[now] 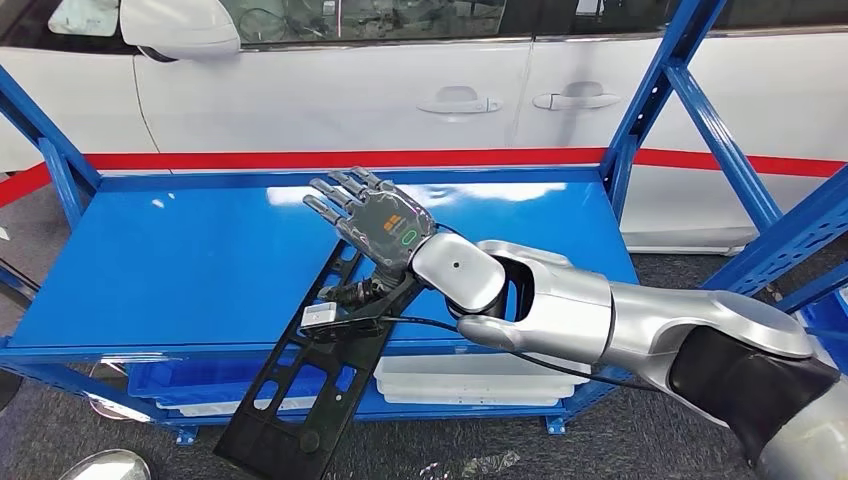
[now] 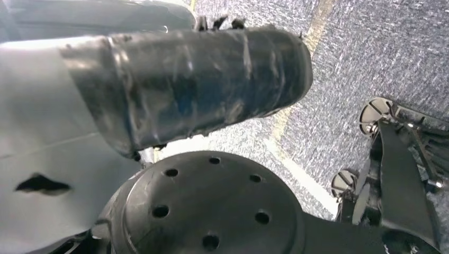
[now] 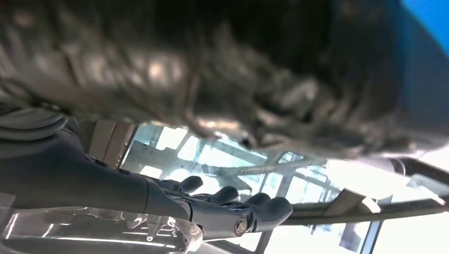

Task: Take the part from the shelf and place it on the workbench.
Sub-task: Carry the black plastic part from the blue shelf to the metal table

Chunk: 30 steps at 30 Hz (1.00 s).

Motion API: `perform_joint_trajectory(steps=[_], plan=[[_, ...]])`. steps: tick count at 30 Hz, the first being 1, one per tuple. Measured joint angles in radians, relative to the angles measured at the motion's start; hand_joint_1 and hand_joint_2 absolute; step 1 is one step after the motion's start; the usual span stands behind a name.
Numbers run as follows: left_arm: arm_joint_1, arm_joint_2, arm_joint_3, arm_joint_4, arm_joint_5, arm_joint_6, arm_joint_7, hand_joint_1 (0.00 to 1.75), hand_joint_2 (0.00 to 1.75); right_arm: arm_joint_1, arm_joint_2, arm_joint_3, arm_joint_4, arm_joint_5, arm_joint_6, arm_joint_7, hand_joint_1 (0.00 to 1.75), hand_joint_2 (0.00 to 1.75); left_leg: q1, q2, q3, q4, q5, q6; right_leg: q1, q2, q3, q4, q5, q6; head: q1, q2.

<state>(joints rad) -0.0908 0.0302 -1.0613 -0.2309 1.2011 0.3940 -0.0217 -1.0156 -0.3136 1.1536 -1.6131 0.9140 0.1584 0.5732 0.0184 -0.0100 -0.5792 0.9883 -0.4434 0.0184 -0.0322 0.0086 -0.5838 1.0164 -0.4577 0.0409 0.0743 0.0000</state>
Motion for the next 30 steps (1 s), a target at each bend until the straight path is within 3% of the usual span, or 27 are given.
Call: perform_joint_trajectory(steps=[2,4,6,7,9,10,11,13,15,16,17,20,21,22,23,26,27,30], plan=[[0.0,-0.001,0.0,0.0,0.0,0.0,0.002,0.0,0.0,0.002,-0.002,0.0,0.004,-0.005,-0.002,-0.002,0.0,0.0,0.009,0.006,0.021,-0.039,0.021,0.007,0.004,-0.002,-0.015,0.042,-0.033,0.002,0.005,0.0],[-0.001,-0.001,0.0,0.0,0.0,0.0,0.004,0.0,0.0,0.006,-0.003,0.001,0.007,-0.008,-0.003,-0.002,0.0,0.0,0.012,0.01,0.024,-0.048,0.027,0.007,0.002,-0.003,-0.066,0.157,-0.092,0.006,0.009,0.0],[-0.001,-0.002,0.0,0.0,0.0,0.001,0.006,0.0,0.0,0.015,-0.005,0.003,0.011,-0.008,-0.004,-0.003,0.0,0.0,0.017,0.011,0.019,-0.041,0.025,0.003,-0.007,-0.004,-0.102,0.234,-0.108,0.016,0.01,0.0],[-0.001,-0.002,0.0,0.001,0.0,0.002,0.007,0.0,0.0,0.018,-0.006,0.004,0.013,-0.008,-0.004,-0.003,0.0,0.0,0.022,0.011,0.015,-0.033,0.022,-0.002,-0.013,-0.005,-0.096,0.22,-0.09,0.023,0.01,0.0],[-0.001,-0.001,0.0,0.001,0.0,0.003,0.008,0.0,0.0,0.019,-0.008,0.006,0.017,-0.008,-0.005,-0.003,0.0,0.0,0.034,0.009,0.003,-0.007,0.01,-0.022,-0.026,-0.006,-0.046,0.116,-0.036,0.04,0.01,0.0],[-0.001,0.001,0.0,0.002,0.0,0.003,0.008,0.0,0.0,0.019,-0.008,0.006,0.018,-0.008,-0.005,-0.003,0.0,0.0,0.037,0.008,-0.006,0.011,0.003,-0.035,-0.027,-0.002,-0.026,0.071,-0.02,0.042,0.013,0.0],[-0.001,0.002,0.0,0.003,-0.001,0.003,0.008,0.0,0.0,0.02,-0.009,0.006,0.02,-0.008,-0.005,-0.003,0.0,0.0,0.038,0.006,-0.015,0.024,-0.001,-0.047,-0.026,0.001,-0.017,0.048,-0.014,0.036,0.014,0.0],[-0.001,0.002,0.0,0.005,-0.001,0.003,0.008,0.0,0.0,0.021,-0.009,0.007,0.021,-0.008,-0.006,-0.003,0.0,0.0,0.037,0.003,-0.026,0.033,0.002,-0.064,-0.019,0.007,-0.028,0.054,-0.015,0.01,0.015,0.0],[0.001,0.0,0.0,0.005,-0.001,0.003,0.009,0.0,0.0,0.022,-0.009,0.007,0.023,-0.008,-0.006,-0.003,0.0,0.0,0.041,0.004,-0.035,0.032,0.003,-0.074,-0.017,0.007,-0.041,0.059,-0.006,-0.014,0.01,0.0],[0.001,0.0,0.0,0.005,-0.001,0.003,0.009,0.0,0.0,0.021,-0.009,0.007,0.024,-0.008,-0.006,-0.003,0.0,0.0,0.042,0.006,-0.044,0.048,-0.013,-0.075,-0.016,0.006,-0.047,0.058,0.0,-0.024,0.009,0.0],[0.001,-0.001,0.0,0.005,-0.001,0.003,0.009,0.0,0.0,0.021,-0.009,0.007,0.024,-0.008,-0.006,-0.003,0.0,0.0,0.041,0.007,-0.061,0.086,-0.045,-0.073,-0.014,0.006,-0.053,0.057,0.007,-0.034,0.007,0.0],[-0.001,-0.001,0.0,0.005,-0.001,0.003,0.01,0.0,0.0,0.022,-0.008,0.008,0.025,-0.008,-0.007,-0.003,0.0,0.0,0.027,0.009,-0.126,0.279,-0.163,-0.061,-0.002,0.003,-0.075,0.056,0.025,-0.052,0.005,0.0],[-0.001,-0.001,0.0,0.005,-0.001,0.003,0.01,0.0,0.0,0.022,-0.008,0.008,0.026,-0.008,-0.007,-0.003,0.0,0.0,0.022,0.009,-0.133,0.315,-0.179,-0.055,0.004,0.002,-0.083,0.056,0.031,-0.055,0.005,0.0],[-0.001,-0.001,0.0,0.005,-0.001,0.003,0.01,0.0,0.0,0.022,-0.008,0.009,0.027,-0.008,-0.007,-0.003,0.0,0.0,0.016,0.009,-0.12,0.315,-0.178,-0.046,0.01,0.001,-0.092,0.056,0.038,-0.057,0.005,0.0],[-0.001,-0.001,0.0,0.005,-0.001,0.003,0.01,0.0,0.0,0.022,-0.008,0.009,0.027,-0.008,-0.007,-0.003,0.0,0.0,0.008,0.008,-0.089,0.277,-0.163,-0.035,0.016,0.002,-0.1,0.056,0.045,-0.059,0.005,0.0],[-0.006,0.0,0.0,0.005,-0.001,0.003,0.01,0.0,0.0,0.02,-0.009,0.008,0.027,-0.008,-0.007,-0.003,0.0,0.0,-0.017,0.01,0.037,0.083,-0.112,0.004,0.026,0.001,-0.114,0.054,0.067,-0.056,0.006,0.0],[-0.008,0.001,0.0,0.005,-0.001,0.003,0.011,0.0,0.0,0.02,-0.009,0.008,0.027,-0.008,-0.007,-0.003,0.0,0.0,-0.023,0.01,0.055,0.05,-0.104,0.01,0.027,-0.001,-0.114,0.051,0.074,-0.051,0.006,0.0],[-0.011,0.001,0.0,0.005,-0.001,0.003,0.013,0.0,0.0,0.019,-0.009,0.008,0.028,-0.008,-0.008,-0.004,0.0,0.0,-0.026,0.011,0.049,0.029,-0.074,0.014,0.024,-0.005,-0.113,0.034,0.096,-0.034,0.001,0.0]])
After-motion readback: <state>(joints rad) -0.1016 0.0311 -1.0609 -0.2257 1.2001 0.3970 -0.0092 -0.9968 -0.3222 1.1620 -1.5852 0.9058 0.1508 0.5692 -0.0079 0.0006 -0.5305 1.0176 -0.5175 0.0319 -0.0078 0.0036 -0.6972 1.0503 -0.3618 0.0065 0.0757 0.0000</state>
